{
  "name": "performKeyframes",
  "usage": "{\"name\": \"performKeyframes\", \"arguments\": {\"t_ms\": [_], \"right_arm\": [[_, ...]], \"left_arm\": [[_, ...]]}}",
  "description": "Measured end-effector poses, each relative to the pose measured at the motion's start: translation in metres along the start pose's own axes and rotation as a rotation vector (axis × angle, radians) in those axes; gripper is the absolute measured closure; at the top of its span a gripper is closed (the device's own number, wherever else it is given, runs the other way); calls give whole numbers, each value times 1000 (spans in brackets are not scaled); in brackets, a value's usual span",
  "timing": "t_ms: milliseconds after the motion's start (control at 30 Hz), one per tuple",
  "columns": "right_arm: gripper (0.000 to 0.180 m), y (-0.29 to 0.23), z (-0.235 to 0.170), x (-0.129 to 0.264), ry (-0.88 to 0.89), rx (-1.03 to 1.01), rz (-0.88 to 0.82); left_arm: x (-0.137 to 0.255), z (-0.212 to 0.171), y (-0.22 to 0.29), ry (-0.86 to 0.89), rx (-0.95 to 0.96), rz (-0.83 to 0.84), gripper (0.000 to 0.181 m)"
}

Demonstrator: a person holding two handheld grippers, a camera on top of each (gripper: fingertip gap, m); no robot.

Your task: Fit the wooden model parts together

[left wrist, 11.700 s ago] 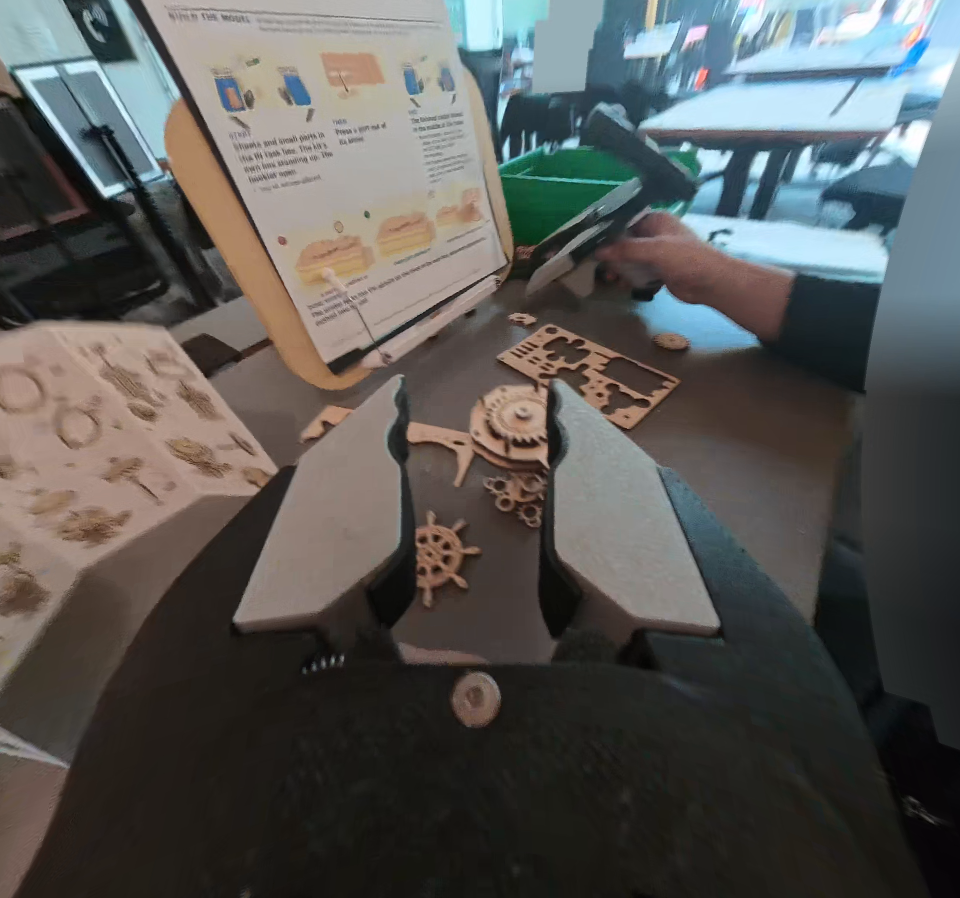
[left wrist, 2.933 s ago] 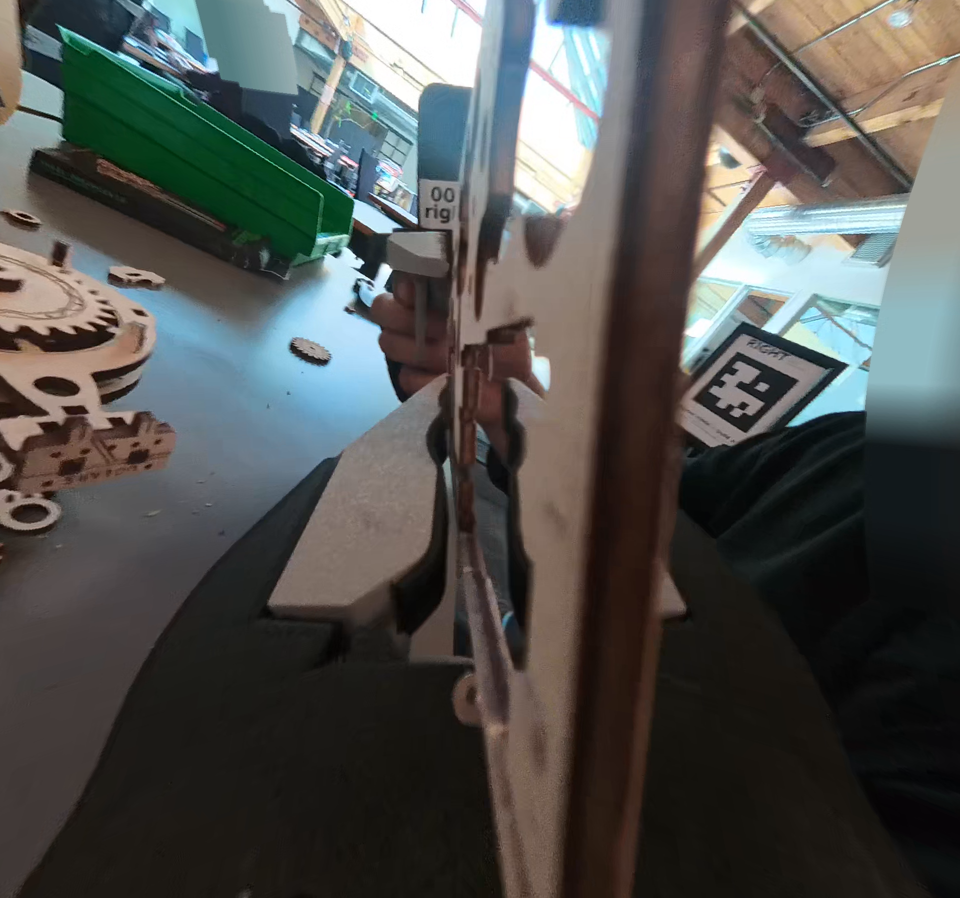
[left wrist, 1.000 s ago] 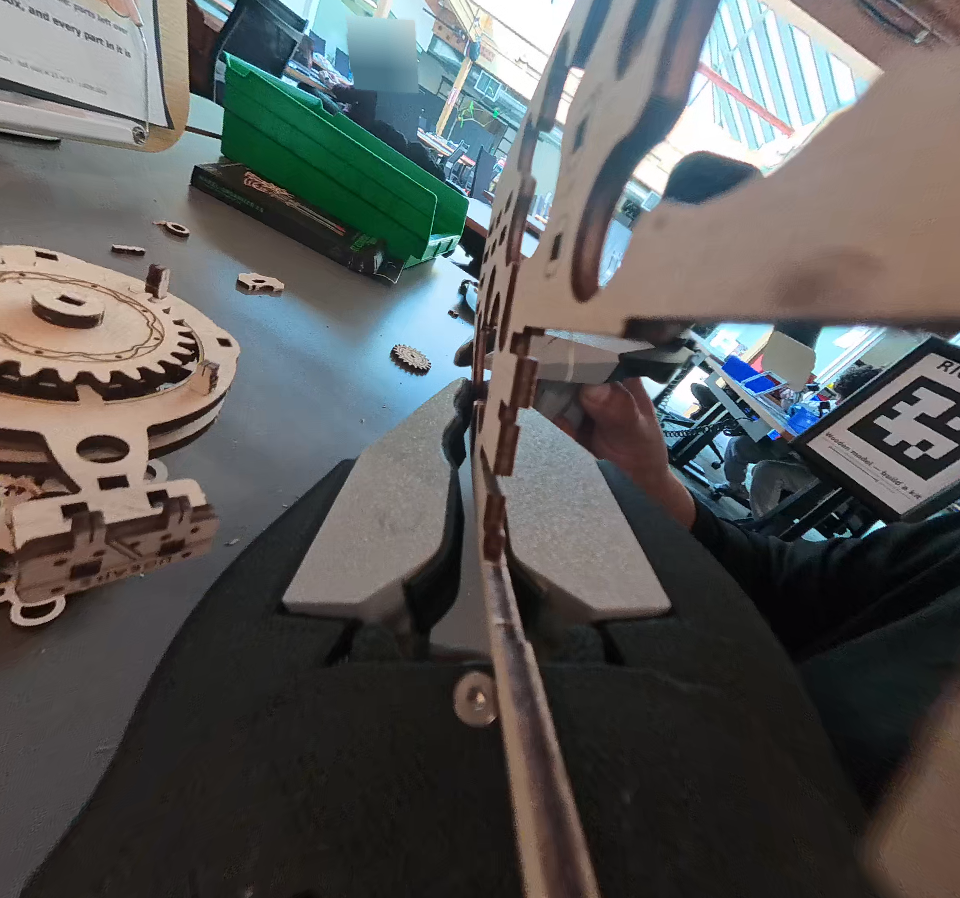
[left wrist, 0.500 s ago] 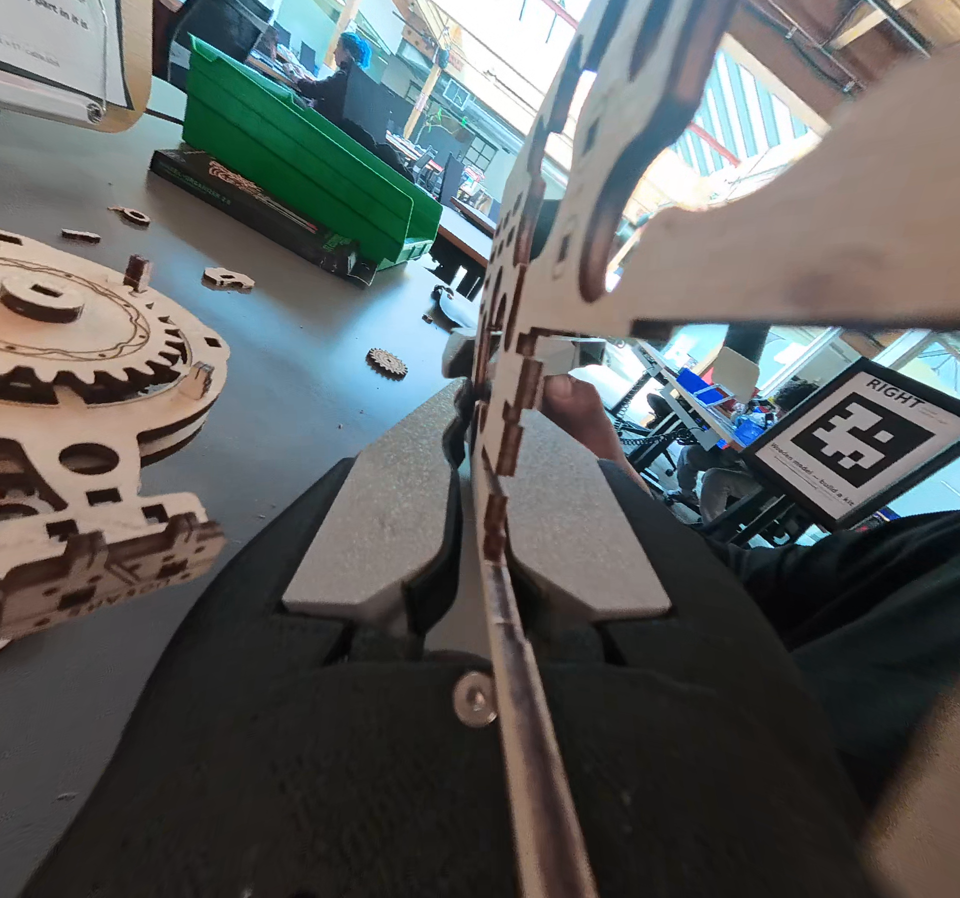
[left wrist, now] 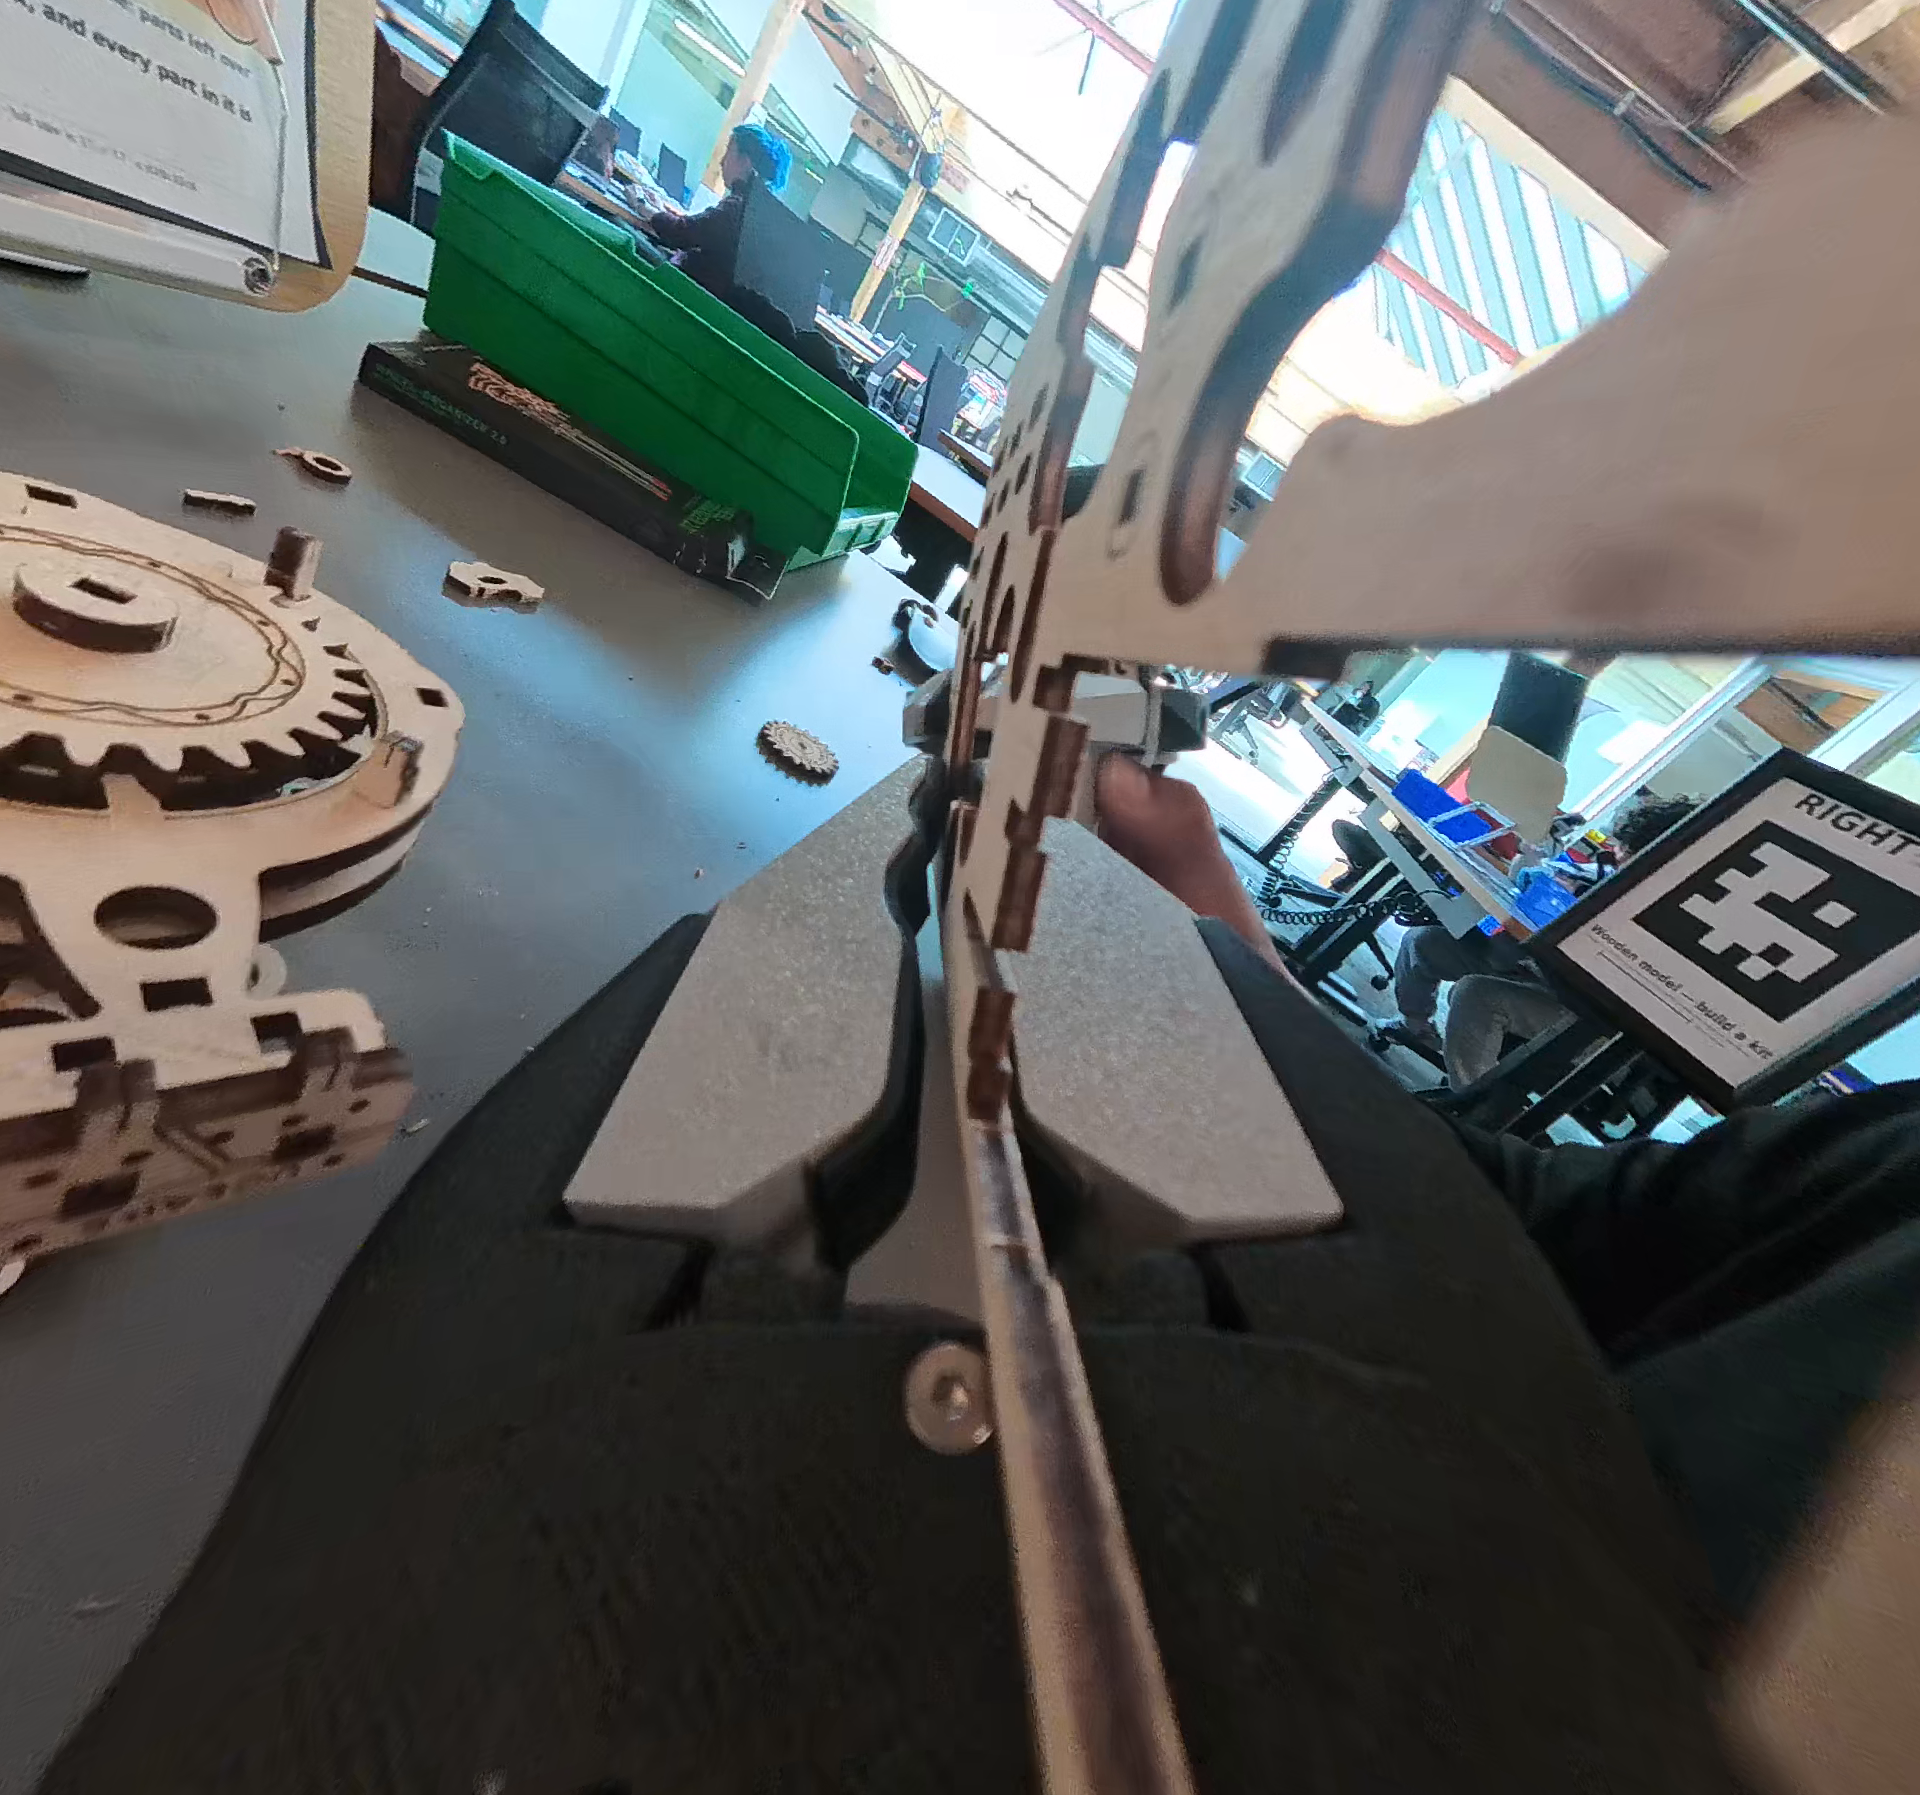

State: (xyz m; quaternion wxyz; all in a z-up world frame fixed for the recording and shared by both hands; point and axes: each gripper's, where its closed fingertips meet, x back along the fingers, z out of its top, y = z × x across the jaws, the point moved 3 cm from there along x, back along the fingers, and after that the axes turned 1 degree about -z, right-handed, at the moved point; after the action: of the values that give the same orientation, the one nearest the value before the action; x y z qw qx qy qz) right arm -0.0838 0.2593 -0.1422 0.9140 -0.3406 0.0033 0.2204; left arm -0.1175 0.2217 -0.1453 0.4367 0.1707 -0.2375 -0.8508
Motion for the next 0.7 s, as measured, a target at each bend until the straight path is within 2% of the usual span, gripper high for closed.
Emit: {"name": "performKeyframes", "arguments": {"t_ms": [233,400,700], "right_arm": [[177,2,0,-1,-2,55,-65],[177,-1,-2,0,-14,78,-94],[176,-2,-2,-2,-74,303,-294]], "left_arm": [[0,0,-2,2,-12,33,181],[0,-1,3,-14,-112,84,180],[-1,0,-1,-14,-147,147,181]]}}
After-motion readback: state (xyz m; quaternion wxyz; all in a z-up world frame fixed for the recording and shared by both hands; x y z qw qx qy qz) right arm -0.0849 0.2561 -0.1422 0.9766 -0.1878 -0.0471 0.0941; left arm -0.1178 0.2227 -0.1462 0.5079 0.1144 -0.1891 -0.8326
